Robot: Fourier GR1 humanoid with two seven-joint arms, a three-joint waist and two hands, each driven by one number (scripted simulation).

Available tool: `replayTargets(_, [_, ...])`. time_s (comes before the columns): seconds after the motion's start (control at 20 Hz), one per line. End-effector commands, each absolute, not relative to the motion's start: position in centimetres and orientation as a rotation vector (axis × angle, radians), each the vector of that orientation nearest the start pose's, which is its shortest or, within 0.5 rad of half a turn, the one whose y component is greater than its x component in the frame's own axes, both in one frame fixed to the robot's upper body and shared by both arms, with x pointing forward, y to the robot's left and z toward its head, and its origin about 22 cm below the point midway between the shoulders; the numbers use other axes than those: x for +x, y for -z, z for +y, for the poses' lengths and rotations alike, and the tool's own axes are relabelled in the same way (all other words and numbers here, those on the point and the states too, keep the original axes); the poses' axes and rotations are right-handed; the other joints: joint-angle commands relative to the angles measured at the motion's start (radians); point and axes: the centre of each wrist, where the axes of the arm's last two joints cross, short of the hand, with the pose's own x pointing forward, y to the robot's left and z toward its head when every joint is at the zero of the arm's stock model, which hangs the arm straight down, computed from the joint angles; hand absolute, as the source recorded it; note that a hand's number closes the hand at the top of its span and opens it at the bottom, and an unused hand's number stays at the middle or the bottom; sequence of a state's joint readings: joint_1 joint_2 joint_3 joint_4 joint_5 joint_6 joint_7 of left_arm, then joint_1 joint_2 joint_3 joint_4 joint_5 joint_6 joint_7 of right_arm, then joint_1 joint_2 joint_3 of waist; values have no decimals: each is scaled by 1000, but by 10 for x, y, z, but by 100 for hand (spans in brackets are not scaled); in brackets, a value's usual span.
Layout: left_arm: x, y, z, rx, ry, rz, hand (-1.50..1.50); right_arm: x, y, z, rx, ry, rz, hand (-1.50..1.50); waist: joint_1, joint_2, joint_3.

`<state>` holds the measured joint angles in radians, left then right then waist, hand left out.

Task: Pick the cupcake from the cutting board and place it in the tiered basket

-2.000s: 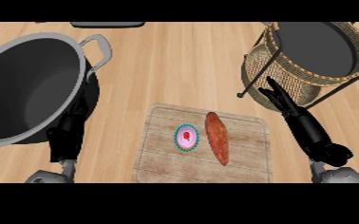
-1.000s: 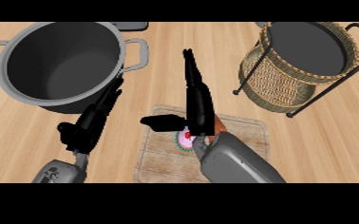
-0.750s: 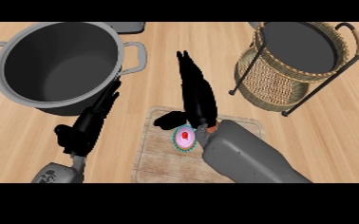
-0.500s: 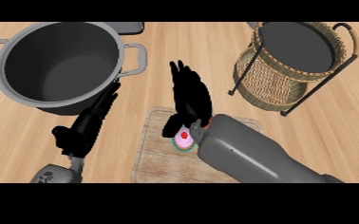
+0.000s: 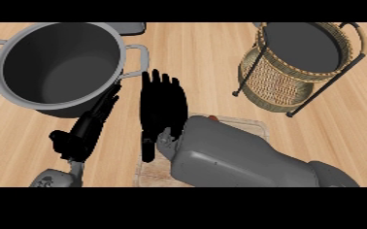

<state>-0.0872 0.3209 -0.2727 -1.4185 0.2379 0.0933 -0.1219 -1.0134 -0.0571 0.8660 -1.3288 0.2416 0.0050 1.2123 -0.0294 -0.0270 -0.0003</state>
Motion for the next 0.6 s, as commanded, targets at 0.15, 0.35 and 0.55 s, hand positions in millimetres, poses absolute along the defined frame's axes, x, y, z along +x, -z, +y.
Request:
replayTargets(0.15, [254,17,249,-31,204,-1518,0,280,-171,46,-852,-1122,-931,-150,-8,8,-2])
replayTargets(0.35, [254,15,251,-49,207,-1512,0,289,-142,50,-941,-1211,-790,-150,-5,10,-4])
replayTargets(0.55, [246,20,237,-46,200,-1506,0,290,-110,35,-919,-1164,-714,-150,-12,8,-2])
